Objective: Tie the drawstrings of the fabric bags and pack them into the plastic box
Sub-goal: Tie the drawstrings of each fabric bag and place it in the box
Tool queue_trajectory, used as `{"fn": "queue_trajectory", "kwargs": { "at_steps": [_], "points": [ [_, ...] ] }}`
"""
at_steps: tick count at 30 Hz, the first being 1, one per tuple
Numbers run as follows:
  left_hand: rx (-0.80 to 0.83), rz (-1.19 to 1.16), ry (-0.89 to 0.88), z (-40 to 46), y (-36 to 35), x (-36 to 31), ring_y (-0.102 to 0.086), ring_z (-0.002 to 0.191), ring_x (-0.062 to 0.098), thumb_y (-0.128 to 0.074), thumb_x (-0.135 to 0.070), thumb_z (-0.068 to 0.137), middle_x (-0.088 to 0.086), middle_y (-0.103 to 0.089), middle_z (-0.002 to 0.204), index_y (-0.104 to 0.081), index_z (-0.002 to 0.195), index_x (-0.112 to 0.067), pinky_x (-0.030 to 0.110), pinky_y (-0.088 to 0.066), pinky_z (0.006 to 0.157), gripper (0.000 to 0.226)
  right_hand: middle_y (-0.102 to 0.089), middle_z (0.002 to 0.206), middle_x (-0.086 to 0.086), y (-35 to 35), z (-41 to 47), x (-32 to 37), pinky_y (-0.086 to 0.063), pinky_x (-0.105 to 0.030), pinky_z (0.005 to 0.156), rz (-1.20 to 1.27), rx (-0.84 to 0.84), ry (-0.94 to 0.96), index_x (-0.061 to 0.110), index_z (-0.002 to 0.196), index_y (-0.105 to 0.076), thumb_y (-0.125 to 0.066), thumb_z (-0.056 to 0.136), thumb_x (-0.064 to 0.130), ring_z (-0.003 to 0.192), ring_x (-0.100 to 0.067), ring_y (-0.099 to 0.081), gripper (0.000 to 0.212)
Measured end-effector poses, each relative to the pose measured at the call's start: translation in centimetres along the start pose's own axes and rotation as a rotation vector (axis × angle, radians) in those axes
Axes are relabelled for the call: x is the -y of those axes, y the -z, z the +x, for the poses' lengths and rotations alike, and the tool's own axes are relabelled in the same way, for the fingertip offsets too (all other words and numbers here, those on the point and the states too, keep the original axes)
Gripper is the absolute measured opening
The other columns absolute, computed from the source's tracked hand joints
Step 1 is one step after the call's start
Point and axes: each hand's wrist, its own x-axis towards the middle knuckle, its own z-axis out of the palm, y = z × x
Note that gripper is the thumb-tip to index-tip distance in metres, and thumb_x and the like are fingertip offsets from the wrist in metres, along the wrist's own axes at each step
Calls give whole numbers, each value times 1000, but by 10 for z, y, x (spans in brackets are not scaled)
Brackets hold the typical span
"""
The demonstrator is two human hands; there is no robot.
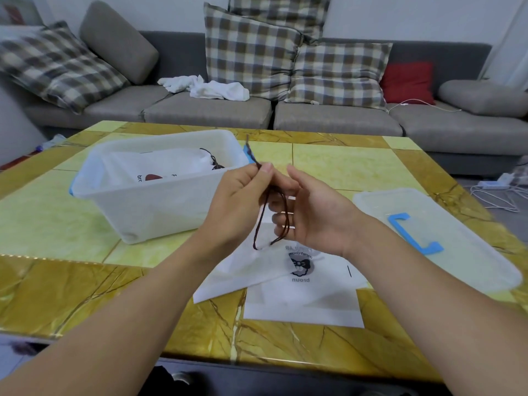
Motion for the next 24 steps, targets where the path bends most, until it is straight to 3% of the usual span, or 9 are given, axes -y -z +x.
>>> {"fn": "queue_trajectory", "kwargs": {
  "at_steps": [3,5,8,11,13,15,18,21,24],
  "points": [
    [26,-7,11,-1,-2,2,-64,86,38,-38,-14,108,20,-73,97,-70,80,-6,45,-54,89,43,-54,83,-3,-1,3,-2,-42,-27,64,70,-44,29,20,96,-66,-63,95,39,64,-14,-47,20],
    [20,10,22,-1,0,4,-66,86,30,-38,-14,108,16,-74,93,-70,79,-6,45,-54,92,44,-57,90,-2,0,5,-2,-44,-27,69,131,-91,57,20,105,-70,-66,94,35,73,-15,-50,19],
    [36,57,16,-3,1,5,-67,89,24,-38,-15,108,18,-73,96,-67,76,-5,39,-55,90,44,-63,84,2,0,6,-2,-48,-27,76,161,-106,120,19,93,-73,-63,97,31,81,-16,-55,16],
    [-81,-59,108,1,0,1,-71,92,19,-32,-22,109,12,-75,88,-52,66,-9,33,-56,91,49,-61,74,-3,6,10,3,-54,-32,83,374,-174,192,13,77,-62,-52,103,22,72,-18,-61,29],
    [-257,-290,215,9,12,-1,-67,70,21,-31,-27,110,2,-55,56,-38,64,-15,33,-58,82,47,-44,53,0,23,13,10,-56,-30,67,591,-250,235,10,78,-55,-47,105,19,49,-14,-50,29],
    [-386,-375,323,15,33,-5,-38,46,17,-34,-29,109,-3,-25,50,-31,63,-19,27,-51,54,47,-26,48,5,46,9,17,-38,-19,41,606,-313,257,11,85,-53,-46,106,19,38,-9,-28,24],
    [-423,-191,429,21,54,-9,-14,47,14,-37,-27,107,-7,-18,49,-27,61,-21,23,-19,41,48,-21,49,7,67,2,23,-20,-19,36,205,-455,282,12,88,-56,-47,106,20,40,-9,-18,22],
    [-322,389,339,25,47,0,-32,48,18,-42,-29,104,-2,-37,53,-43,62,-15,26,-30,47,45,-28,51,5,59,0,24,-22,-22,40,-409,-539,389,12,88,-64,-51,104,18,44,-12,-21,22],
    [-94,872,221,14,36,15,-49,62,15,-52,-35,100,-1,-53,69,-51,99,-9,29,-34,54,26,-38,49,12,46,-2,16,-26,-23,44,-1046,-409,383,24,100,-63,-61,98,34,42,-10,-30,11]
  ]
}}
